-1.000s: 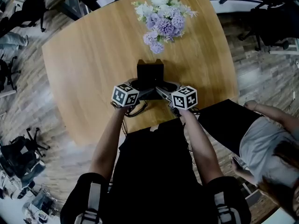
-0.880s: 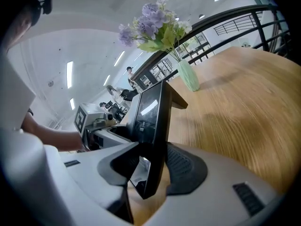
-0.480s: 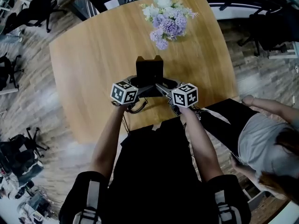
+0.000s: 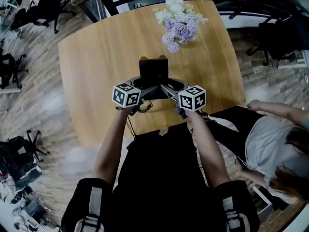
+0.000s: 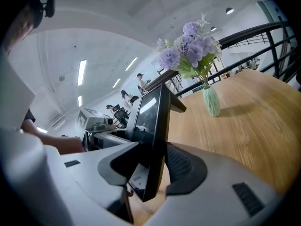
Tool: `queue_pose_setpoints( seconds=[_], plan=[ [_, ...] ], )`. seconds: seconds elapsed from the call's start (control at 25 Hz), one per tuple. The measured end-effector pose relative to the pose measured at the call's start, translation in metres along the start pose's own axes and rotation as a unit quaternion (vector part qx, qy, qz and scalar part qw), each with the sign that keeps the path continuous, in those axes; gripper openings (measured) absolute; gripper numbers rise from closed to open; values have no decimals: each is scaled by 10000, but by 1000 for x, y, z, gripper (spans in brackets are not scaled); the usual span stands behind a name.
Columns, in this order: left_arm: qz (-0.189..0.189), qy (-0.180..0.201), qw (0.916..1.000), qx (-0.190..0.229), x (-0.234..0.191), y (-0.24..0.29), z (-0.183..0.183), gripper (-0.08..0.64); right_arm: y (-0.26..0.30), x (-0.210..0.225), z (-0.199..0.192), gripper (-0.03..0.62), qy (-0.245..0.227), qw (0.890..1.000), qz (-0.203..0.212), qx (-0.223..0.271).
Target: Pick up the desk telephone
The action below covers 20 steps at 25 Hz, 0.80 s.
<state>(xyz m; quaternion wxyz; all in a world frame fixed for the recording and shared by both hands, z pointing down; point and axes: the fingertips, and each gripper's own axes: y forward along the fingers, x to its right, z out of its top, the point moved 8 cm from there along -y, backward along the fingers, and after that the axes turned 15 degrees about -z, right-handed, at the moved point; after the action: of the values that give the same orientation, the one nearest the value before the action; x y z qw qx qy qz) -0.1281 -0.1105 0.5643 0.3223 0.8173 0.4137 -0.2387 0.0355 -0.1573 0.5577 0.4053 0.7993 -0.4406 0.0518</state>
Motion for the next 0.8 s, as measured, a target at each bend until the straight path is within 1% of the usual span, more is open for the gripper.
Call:
queue_pose_setpoints(
  seconds=[0.12,0.28,0.52,0.8],
  plan=[
    [37,128,9999,43,4,-6,8,302,-2,-6,9,179,-128,9999,14,65],
    [60,296,9995,89,11,-13,23,296,-8,-12,22,179,-161,9997,39,193],
    [31,700,9975,-18,18,-17,48,293,-17,-17,40,179,-268,9989,-100,375],
    [-64,868,9959,230,27,-21,69,293,-30,-24,62,179,-417,9966,-223,672]
  ],
)
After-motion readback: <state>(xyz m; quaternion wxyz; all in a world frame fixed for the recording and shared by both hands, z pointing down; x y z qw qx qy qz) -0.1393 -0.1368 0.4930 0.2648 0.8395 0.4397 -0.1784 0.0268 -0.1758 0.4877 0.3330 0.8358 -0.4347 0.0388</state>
